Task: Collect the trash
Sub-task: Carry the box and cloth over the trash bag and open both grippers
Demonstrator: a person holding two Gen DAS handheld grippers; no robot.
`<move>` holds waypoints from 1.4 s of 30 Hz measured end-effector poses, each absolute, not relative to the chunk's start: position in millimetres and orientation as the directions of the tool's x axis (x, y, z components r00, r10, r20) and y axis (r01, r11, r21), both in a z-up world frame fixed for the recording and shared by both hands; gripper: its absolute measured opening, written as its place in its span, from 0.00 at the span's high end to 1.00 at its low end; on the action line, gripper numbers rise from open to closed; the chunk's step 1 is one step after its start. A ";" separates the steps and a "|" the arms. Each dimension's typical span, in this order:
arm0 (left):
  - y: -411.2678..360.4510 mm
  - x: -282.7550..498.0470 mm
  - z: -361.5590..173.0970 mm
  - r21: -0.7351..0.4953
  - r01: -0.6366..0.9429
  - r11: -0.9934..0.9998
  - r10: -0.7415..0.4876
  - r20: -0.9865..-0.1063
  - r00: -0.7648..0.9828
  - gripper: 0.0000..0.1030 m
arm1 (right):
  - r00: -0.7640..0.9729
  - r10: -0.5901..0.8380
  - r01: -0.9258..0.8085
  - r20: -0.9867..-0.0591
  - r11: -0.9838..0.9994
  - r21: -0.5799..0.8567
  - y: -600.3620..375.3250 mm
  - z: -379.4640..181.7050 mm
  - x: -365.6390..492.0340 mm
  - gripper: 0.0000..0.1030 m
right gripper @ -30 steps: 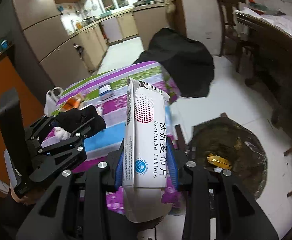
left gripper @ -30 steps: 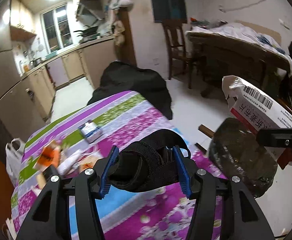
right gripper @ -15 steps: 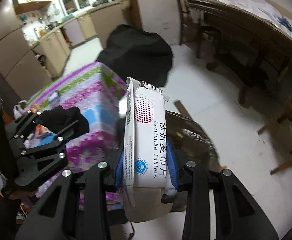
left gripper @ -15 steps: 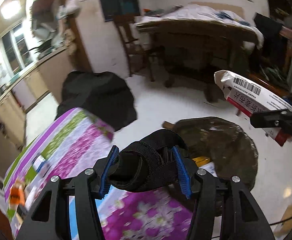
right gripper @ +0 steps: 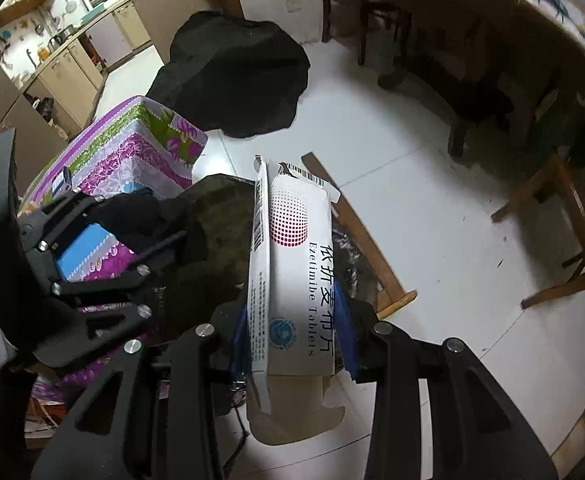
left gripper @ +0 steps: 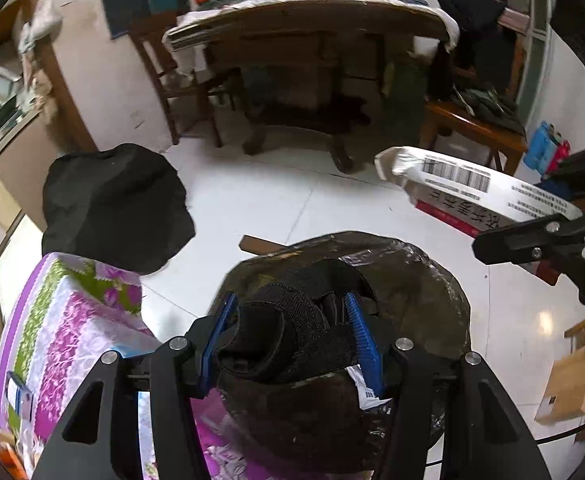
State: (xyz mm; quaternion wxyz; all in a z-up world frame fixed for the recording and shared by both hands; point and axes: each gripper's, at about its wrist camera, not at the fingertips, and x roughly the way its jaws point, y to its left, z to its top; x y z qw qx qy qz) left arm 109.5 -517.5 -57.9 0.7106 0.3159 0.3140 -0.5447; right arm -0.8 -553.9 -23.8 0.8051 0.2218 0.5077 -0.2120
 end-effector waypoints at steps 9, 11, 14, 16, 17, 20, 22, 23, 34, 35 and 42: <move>-516.9 115.0 -84.9 0.117 0.970 0.215 -0.546 -0.809 0.219 0.46 | 0.388 -0.071 0.570 -0.919 0.802 0.179 -556.5 -35.5 1.6 0.66; -513.0 118.7 -85.0 0.117 0.969 0.219 -0.547 -0.808 0.221 0.46 | 0.387 -0.067 0.569 -0.920 0.802 0.181 -556.9 -36.6 2.6 0.66; -510.2 120.7 -82.9 0.115 0.967 0.226 -0.549 -0.806 0.223 0.45 | 0.386 -0.062 0.568 -0.920 0.802 0.185 -557.6 -37.9 3.7 0.66; -509.5 120.8 -82.8 0.117 0.967 0.227 -0.547 -0.806 0.226 0.45 | 0.384 -0.057 0.569 -0.921 0.801 0.188 -557.4 -38.9 4.4 0.66; -509.2 120.1 -82.5 0.116 0.967 0.227 -0.547 -0.807 0.225 0.45 | 0.382 -0.054 0.569 -0.923 0.801 0.189 -557.3 -39.5 4.9 0.66; -509.1 118.4 -82.1 0.119 0.967 0.227 -0.544 -0.808 0.227 0.45 | 0.372 -0.046 0.572 -0.927 0.798 0.190 -557.6 -42.3 5.8 0.65; -509.6 119.7 -82.0 0.115 0.967 0.228 -0.541 -0.811 0.224 0.45 | 0.366 -0.033 0.577 -0.930 0.792 0.198 -558.7 -44.4 7.0 0.65; -509.7 120.4 -82.3 0.112 0.967 0.227 -0.539 -0.813 0.221 0.45 | 0.363 -0.030 0.579 -0.932 0.791 0.200 -558.5 -45.4 7.7 0.65; -512.7 131.4 -84.6 0.081 0.969 0.232 -0.523 -0.830 0.194 0.44 | 0.329 -0.004 0.588 -0.944 0.783 0.201 -558.5 -54.2 17.3 0.63; -513.4 133.6 -84.8 0.068 0.970 0.233 -0.521 -0.833 0.184 0.44 | 0.337 0.000 0.591 -0.942 0.778 0.211 -559.7 -54.0 17.5 0.63; -513.1 141.9 -82.7 0.041 0.969 0.245 -0.521 -0.837 0.168 0.37 | 0.348 -0.008 0.611 -0.938 0.760 0.220 -564.9 -54.4 17.9 0.49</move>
